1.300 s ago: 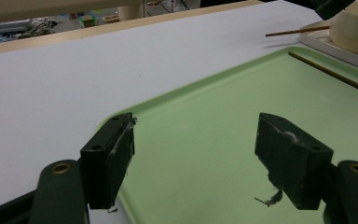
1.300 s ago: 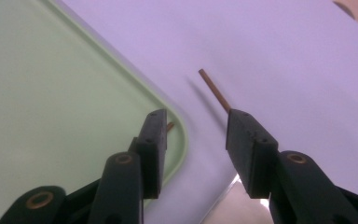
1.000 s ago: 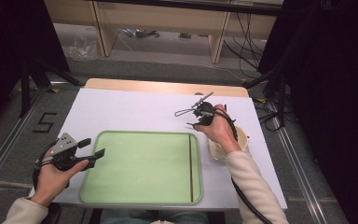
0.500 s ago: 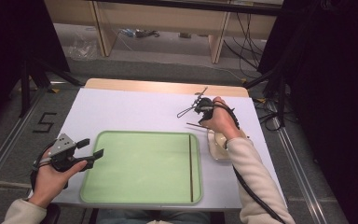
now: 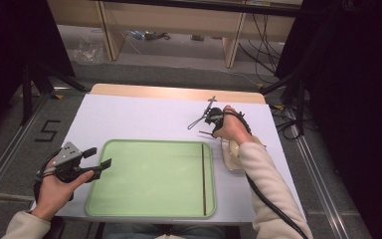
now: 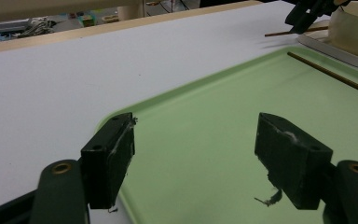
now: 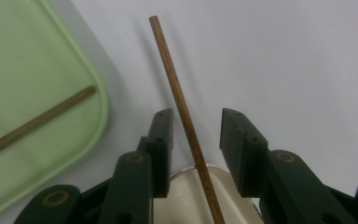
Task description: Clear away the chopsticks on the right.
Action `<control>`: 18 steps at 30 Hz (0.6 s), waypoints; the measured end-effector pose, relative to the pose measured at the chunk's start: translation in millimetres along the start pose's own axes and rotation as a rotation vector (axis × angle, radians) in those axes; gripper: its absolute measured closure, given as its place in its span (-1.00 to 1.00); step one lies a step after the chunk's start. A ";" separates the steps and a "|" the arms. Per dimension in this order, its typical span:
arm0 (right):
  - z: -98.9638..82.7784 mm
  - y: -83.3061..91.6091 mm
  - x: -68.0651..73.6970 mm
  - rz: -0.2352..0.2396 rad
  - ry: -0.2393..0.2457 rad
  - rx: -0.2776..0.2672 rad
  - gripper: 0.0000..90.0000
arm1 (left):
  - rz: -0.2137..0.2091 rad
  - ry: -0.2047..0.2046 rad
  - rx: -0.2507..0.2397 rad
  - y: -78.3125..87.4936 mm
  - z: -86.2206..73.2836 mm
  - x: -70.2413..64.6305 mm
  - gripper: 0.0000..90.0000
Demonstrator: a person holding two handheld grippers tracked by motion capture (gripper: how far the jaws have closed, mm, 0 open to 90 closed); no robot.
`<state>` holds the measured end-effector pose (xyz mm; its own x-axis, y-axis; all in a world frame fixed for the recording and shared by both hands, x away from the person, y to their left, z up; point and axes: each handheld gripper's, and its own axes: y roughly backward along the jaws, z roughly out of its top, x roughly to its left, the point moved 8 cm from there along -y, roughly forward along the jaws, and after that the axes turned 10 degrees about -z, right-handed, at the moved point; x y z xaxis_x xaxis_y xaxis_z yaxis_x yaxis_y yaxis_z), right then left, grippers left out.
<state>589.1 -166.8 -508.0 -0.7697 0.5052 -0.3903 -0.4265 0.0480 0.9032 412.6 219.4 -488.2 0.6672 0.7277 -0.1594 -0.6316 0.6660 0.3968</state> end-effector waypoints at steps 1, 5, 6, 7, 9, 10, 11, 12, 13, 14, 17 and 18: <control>-0.6 -0.4 1.5 -0.002 -0.022 0.009 0.46 | 0.000 -0.001 0.000 -0.1 0.0 -0.1 -0.37; -2.1 -4.7 2.6 0.008 -0.010 0.026 0.46 | 0.001 -0.003 -0.001 0.0 0.2 -0.4 -0.37; -2.2 -5.4 4.1 0.018 -0.020 0.035 0.46 | 0.001 -0.003 -0.001 0.0 0.2 -0.4 -0.37; -2.2 -5.4 4.1 0.018 -0.020 0.035 0.46 | 0.002 -0.003 0.000 0.1 0.1 -0.2 -0.37; -2.2 -7.9 5.5 0.024 -0.016 0.043 0.47 | 0.001 -0.002 0.000 -0.1 0.0 -0.1 -0.37; -2.1 -10.2 6.0 0.020 -0.015 0.042 0.49 | 0.001 -0.002 0.000 -0.2 -0.1 -0.1 -0.37; -2.1 -10.2 6.0 0.020 -0.015 0.042 0.49 | 0.001 -0.002 0.000 -0.2 -0.1 -0.1 -0.37; -2.0 -11.2 6.5 0.022 -0.014 0.042 0.50 | 0.001 -0.002 0.000 -0.2 -0.1 0.0 -0.37; -2.1 -11.8 6.5 0.020 -0.009 0.047 0.51 | 0.001 -0.002 0.000 -0.2 -0.1 0.0 -0.37; -2.1 -12.7 7.6 0.028 0.000 0.052 0.54 | 0.001 -0.002 0.001 -0.2 -0.2 0.0 -0.37; -2.8 -15.5 8.8 0.024 0.014 0.063 0.56 | 0.002 -0.002 0.000 -0.2 -0.1 -0.1 -0.37; -2.8 -15.5 8.8 0.024 0.014 0.063 0.56 | 0.002 -0.002 0.000 -0.2 -0.1 -0.1 -0.37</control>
<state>587.6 -165.5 -526.0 -0.7860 0.4949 -0.3706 -0.3778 0.0901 0.9215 412.7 219.2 -488.4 0.6664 0.7288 -0.1570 -0.6330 0.6644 0.3974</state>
